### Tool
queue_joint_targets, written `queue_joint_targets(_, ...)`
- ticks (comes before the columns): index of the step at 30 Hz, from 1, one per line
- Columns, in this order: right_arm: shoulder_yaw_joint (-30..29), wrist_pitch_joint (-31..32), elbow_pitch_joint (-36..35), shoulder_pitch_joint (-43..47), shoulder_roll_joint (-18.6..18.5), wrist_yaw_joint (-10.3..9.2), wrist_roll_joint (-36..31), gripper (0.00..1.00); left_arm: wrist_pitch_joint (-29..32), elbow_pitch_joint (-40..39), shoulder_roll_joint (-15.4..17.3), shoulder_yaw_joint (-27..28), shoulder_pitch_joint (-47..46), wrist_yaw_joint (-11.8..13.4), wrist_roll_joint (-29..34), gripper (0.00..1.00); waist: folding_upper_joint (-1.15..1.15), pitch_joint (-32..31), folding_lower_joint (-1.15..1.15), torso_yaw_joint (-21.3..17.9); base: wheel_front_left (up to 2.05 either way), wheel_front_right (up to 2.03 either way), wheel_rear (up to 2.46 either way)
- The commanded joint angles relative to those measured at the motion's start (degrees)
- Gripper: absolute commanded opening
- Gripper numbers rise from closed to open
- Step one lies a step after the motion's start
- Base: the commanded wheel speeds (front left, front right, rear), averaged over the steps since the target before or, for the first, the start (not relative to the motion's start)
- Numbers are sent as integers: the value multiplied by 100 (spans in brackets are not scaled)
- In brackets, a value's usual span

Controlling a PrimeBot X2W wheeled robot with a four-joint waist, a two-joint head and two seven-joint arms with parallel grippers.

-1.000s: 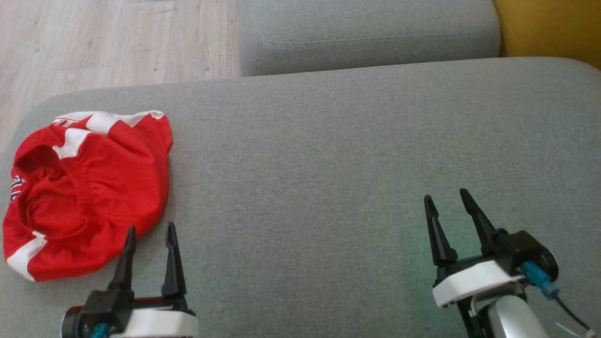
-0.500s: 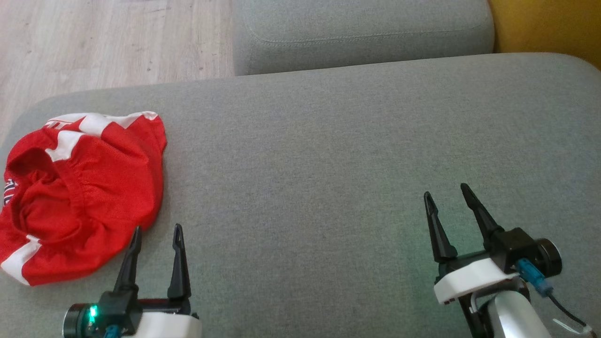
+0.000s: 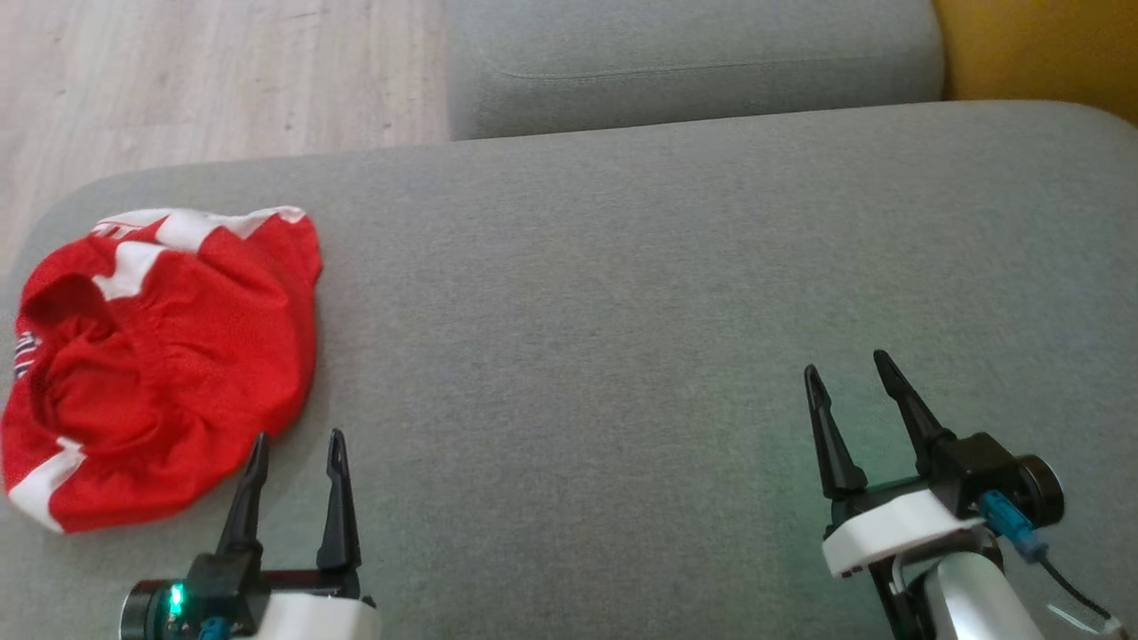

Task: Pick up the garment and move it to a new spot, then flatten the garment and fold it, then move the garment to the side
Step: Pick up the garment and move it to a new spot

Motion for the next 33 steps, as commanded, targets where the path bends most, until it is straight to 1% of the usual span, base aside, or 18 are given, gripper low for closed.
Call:
queue_joint_targets(1, 135, -64, -170, -211, -49, -4, 42, 100, -55, -135, 52, 212, -206, 55, -15, 100, 0, -15, 0, 88, 0, 0, 0)
queue_joint_targets(5, 154, -64, -170, -134, -49, -4, 23, 100, -55, -98, 52, 203, -216, 131, -55, 100, 0, -75, 0, 448, 0, 0, 0)
queue_joint_targets(9, 201, -64, -198, -57, -49, -4, -36, 100, -55, -138, 52, 210, -169, 177, -97, 100, 0, -138, 0, 936, 0, 0, 0)
queue_joint_targets(15, 131, -65, -291, 32, -49, -4, 20, 100, -55, -255, 52, 282, -87, 269, -72, 100, 0, -171, 0, 1769, 0, 0, 0)
queue_joint_targets(20, 140, -65, -350, 58, -49, -4, 40, 100, -55, -365, 52, 381, 5, 345, -81, 100, 0, -180, 0, 2306, 0, 0, 0)
queue_joint_targets(27, 56, -65, -391, 83, -49, -4, 32, 100, -55, -498, 52, 429, 67, 456, -127, 100, 0, -73, 0, 2761, 0, 0, 0)
queue_joint_targets(30, 7, -65, -403, 76, -49, -4, -6, 100, -55, -588, 52, 445, 44, 494, -165, 100, 0, 2, 0, 2844, 0, 0, 0)
queue_joint_targets(33, -10, -65, -379, 40, -49, -4, -123, 100, -55, -842, 52, 463, -36, 512, -162, 100, 0, 149, 0, 2927, 0, 0, 0)
